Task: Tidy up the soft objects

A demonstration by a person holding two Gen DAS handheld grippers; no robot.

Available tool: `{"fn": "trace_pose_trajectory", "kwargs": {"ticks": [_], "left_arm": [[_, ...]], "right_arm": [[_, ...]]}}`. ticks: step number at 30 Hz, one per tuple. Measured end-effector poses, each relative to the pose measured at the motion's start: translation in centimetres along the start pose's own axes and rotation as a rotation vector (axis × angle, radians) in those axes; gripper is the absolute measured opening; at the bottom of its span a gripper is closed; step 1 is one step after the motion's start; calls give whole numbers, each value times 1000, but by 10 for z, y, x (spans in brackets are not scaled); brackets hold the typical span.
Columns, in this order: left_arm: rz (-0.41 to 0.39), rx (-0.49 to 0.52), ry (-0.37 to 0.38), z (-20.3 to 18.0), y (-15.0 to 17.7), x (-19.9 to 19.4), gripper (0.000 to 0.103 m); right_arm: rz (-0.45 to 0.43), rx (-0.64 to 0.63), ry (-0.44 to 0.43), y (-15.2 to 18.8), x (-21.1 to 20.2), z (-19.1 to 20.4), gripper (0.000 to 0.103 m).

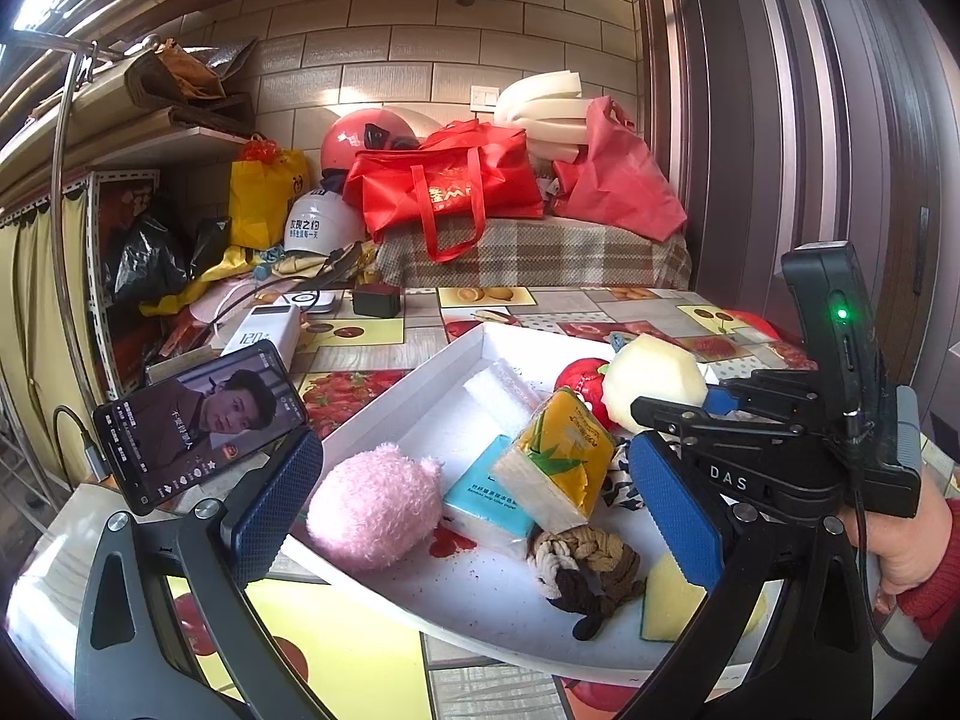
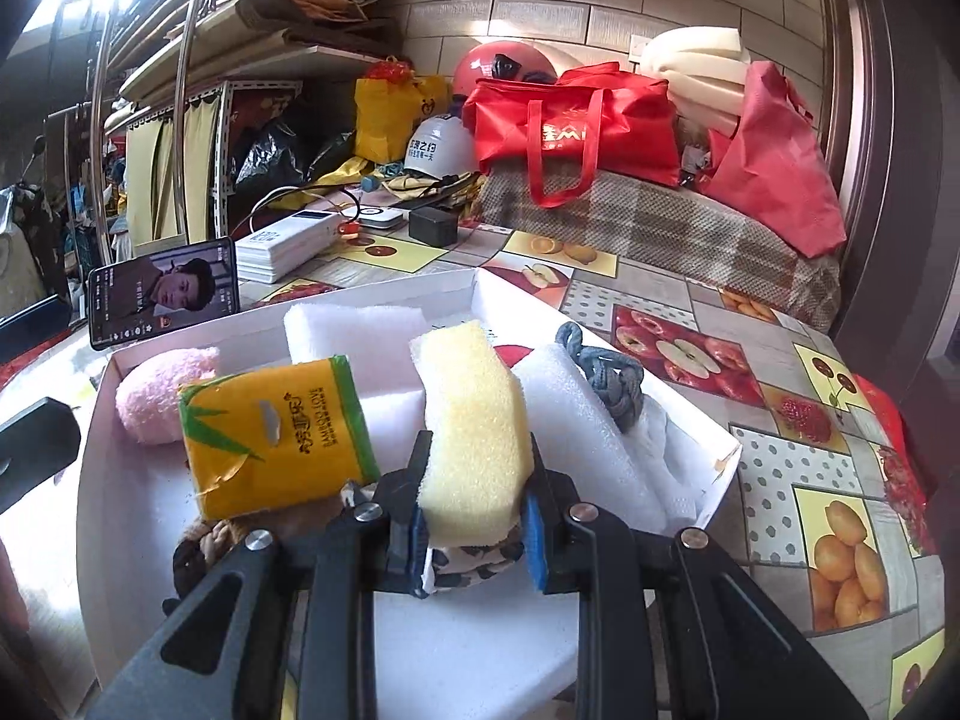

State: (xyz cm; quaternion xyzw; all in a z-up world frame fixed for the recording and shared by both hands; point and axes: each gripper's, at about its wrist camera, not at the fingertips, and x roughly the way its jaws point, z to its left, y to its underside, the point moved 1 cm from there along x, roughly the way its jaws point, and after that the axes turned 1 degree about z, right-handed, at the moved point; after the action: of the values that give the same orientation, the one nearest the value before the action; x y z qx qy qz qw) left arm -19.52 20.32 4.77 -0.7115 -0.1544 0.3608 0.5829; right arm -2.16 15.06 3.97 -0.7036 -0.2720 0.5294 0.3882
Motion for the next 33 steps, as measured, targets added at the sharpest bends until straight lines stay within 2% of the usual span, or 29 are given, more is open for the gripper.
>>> {"fn": "trace_pose_trajectory", "kwargs": {"ticks": [12, 13, 14, 15, 16, 17, 25, 33], "left_arm": [[9, -2, 4, 5, 0, 3, 103], [9, -2, 4, 5, 0, 3, 103], [8, -1, 3, 5, 0, 3, 103], [7, 0, 3, 5, 0, 3, 103], [7, 1, 3, 5, 0, 3, 103], [7, 2, 2, 4, 0, 3, 103], [5, 5, 2, 5, 1, 3, 103], [-5, 32, -7, -1, 1, 1, 103]], "right_arm": [[-31, 12, -12, -13, 11, 5, 26], [-45, 20, -7, -12, 8, 4, 33], [-58, 30, -1, -12, 5, 2, 50], [-70, 40, 4, -11, 2, 0, 61], [-85, 50, 9, -10, -2, -1, 80], [-105, 59, 10, -9, -6, -3, 83], [-172, 100, 41, 7, -40, -9, 83], [-137, 116, 125, 36, -78, -20, 83]]}}
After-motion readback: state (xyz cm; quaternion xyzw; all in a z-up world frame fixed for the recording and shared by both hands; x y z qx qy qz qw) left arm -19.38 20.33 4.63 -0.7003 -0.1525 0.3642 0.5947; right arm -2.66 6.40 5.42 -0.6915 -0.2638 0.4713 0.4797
